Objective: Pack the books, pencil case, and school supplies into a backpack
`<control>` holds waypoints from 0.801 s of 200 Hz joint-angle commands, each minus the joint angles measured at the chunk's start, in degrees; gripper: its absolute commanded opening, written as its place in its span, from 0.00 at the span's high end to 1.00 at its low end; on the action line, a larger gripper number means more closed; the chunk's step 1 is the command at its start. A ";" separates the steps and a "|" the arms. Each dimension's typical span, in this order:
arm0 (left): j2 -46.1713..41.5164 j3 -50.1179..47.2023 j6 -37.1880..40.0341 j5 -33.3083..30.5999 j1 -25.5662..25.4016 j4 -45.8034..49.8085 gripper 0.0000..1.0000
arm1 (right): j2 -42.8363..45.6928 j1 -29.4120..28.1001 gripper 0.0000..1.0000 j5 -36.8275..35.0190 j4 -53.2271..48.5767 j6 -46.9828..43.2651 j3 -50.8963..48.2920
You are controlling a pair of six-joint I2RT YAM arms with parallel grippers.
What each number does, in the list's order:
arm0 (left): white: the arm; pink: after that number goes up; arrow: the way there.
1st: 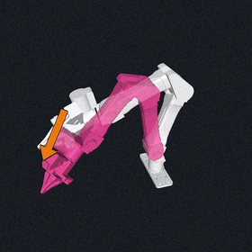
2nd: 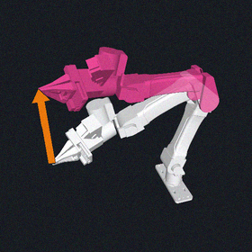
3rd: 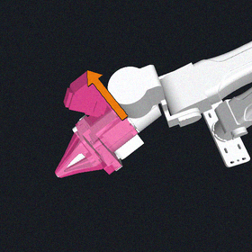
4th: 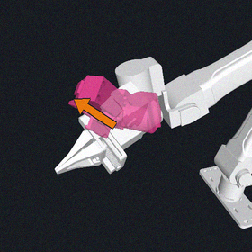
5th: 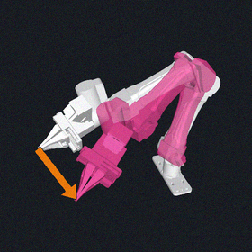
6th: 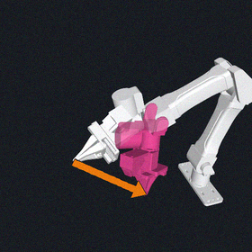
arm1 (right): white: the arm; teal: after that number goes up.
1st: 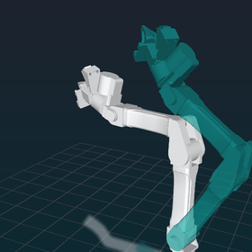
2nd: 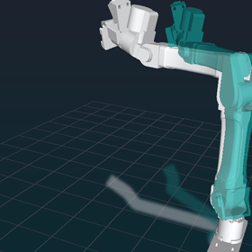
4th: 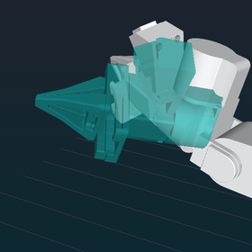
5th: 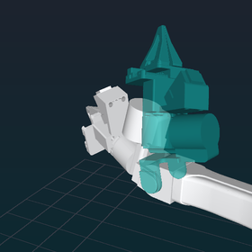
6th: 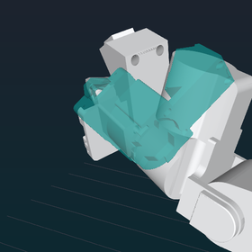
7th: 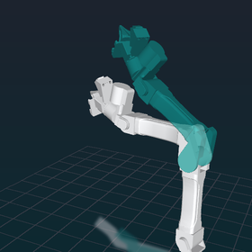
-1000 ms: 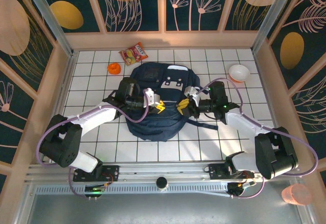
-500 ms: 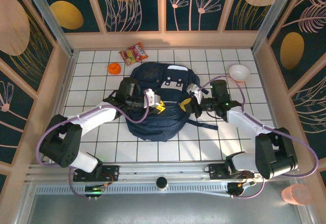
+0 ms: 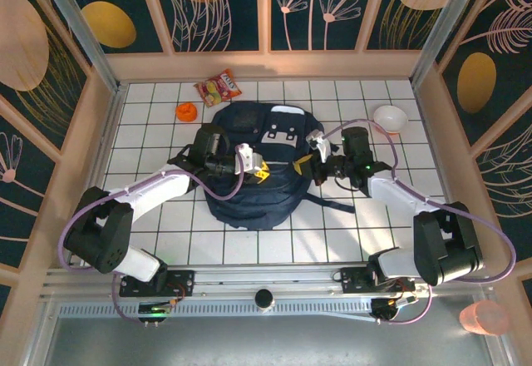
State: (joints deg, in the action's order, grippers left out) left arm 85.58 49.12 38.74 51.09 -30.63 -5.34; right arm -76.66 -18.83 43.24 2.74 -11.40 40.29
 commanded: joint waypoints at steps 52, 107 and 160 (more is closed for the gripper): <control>-3.59 -1.46 -27.18 3.25 1.73 -8.46 0.37 | 4.42 1.50 0.56 -6.24 -6.96 12.96 4.50; -14.28 -7.58 -50.84 -28.65 2.68 -10.62 0.32 | 7.98 -2.87 0.58 -12.66 -7.93 27.92 8.47; -20.21 -17.49 -62.46 -37.15 2.69 -11.81 0.24 | 6.78 -9.83 0.76 -12.46 4.41 43.53 -1.22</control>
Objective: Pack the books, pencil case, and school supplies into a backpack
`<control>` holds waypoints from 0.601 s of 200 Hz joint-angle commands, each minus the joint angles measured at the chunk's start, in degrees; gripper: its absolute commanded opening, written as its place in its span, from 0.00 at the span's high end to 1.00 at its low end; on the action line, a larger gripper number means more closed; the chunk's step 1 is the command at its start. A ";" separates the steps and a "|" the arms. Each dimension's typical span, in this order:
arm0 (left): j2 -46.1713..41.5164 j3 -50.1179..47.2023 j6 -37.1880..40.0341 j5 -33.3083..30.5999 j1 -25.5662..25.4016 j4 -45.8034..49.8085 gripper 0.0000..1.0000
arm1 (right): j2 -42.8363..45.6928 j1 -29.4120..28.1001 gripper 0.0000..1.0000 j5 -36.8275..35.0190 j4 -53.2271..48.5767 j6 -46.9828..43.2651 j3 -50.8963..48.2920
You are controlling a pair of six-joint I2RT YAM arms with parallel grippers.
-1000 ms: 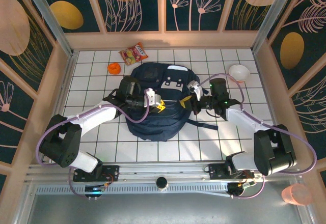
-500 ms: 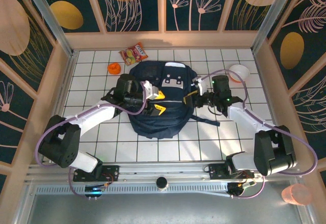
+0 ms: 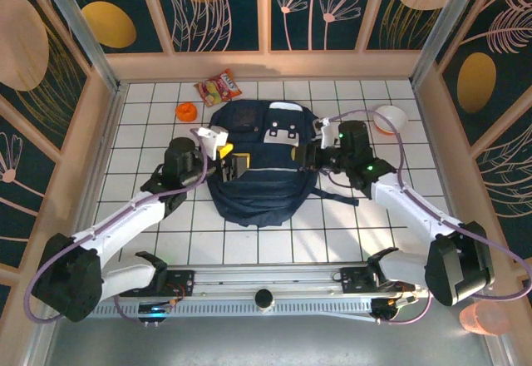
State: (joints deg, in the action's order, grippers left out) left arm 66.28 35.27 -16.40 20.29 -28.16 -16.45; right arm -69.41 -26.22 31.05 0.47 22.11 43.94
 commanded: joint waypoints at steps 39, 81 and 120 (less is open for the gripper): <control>6.12 -7.58 -7.34 -7.72 0.21 -0.67 0.35 | -10.63 -2.74 0.81 -1.33 3.96 11.01 -6.07; 22.15 -3.51 -15.65 -11.79 -0.04 4.65 0.38 | -24.01 0.00 0.86 -5.45 4.37 11.97 -5.86; 26.71 0.25 -16.82 -11.84 -1.79 0.99 0.39 | -26.38 3.69 0.86 -6.35 5.92 12.63 -5.91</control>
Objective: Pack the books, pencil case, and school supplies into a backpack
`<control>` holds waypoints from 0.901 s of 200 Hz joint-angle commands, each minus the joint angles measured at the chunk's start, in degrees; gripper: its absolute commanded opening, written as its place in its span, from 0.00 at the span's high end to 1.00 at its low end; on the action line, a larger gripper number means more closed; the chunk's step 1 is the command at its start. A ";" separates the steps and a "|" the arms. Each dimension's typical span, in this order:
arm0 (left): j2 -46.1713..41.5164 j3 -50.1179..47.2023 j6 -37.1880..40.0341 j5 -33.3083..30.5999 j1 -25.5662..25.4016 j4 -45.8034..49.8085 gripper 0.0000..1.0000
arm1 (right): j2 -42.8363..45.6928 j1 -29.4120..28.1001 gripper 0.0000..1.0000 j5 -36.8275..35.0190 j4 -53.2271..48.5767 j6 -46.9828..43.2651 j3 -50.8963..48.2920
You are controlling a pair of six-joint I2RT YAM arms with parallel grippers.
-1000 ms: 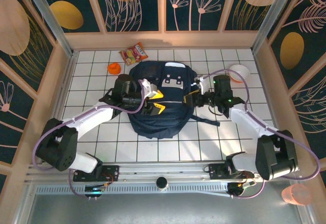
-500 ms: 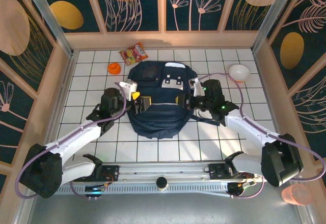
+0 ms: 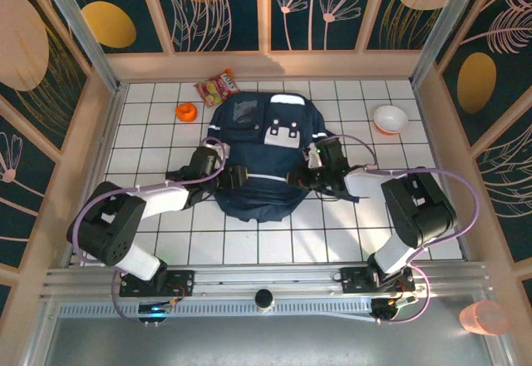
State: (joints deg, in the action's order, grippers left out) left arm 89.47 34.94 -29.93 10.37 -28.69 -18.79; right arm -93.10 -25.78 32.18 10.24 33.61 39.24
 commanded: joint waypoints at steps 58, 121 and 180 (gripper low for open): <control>10.60 9.79 -6.11 -2.88 -5.64 0.61 0.39 | -3.45 14.72 0.85 -8.28 -10.28 -6.22 4.66; 0.85 10.24 -3.96 -13.09 -6.57 3.14 0.32 | 7.68 14.18 0.79 -8.51 -12.03 -3.90 3.80; -28.53 -4.23 13.89 -49.21 -5.84 -9.81 0.01 | 31.76 15.91 0.01 -30.05 -17.01 -11.49 8.80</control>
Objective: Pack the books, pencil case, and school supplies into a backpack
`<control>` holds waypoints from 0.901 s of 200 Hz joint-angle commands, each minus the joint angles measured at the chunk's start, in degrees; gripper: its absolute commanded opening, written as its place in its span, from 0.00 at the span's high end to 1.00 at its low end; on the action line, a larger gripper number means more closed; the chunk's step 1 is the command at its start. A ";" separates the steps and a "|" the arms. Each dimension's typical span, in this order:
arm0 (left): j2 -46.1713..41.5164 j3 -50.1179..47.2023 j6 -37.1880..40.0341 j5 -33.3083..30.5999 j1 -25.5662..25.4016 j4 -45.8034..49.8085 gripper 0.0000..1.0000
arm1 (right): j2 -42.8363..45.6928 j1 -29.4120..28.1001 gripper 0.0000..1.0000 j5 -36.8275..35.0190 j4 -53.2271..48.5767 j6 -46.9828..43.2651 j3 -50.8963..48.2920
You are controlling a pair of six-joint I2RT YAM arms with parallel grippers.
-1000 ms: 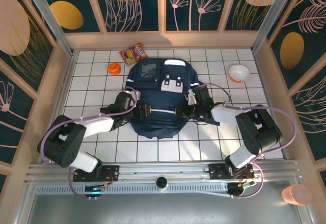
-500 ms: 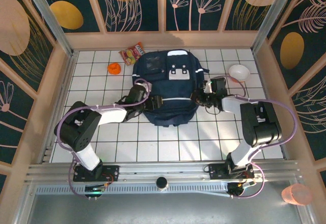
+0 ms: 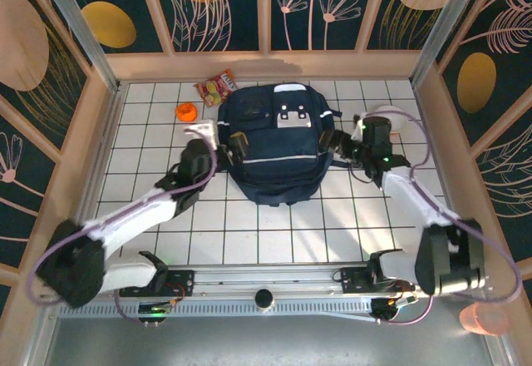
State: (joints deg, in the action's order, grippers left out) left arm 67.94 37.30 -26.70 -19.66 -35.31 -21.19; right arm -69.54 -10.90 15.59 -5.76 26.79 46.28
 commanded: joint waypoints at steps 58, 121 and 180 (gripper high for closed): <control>-16.09 -25.57 28.79 -27.00 9.05 -31.01 0.01 | 18.34 7.41 0.01 -24.38 20.67 -19.43 -15.18; -1.64 -35.87 29.09 -15.72 18.77 -55.85 0.01 | 5.21 13.37 0.01 -16.83 51.12 -28.28 -31.95; 16.53 -34.41 26.24 -3.95 26.81 -69.53 0.01 | -7.41 13.89 0.01 -8.19 68.41 -31.61 -34.34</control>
State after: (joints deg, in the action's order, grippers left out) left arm 87.57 2.46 3.73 -33.15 -13.43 -83.77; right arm -76.69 2.61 1.89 52.21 -1.56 10.59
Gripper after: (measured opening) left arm 0.990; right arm 0.992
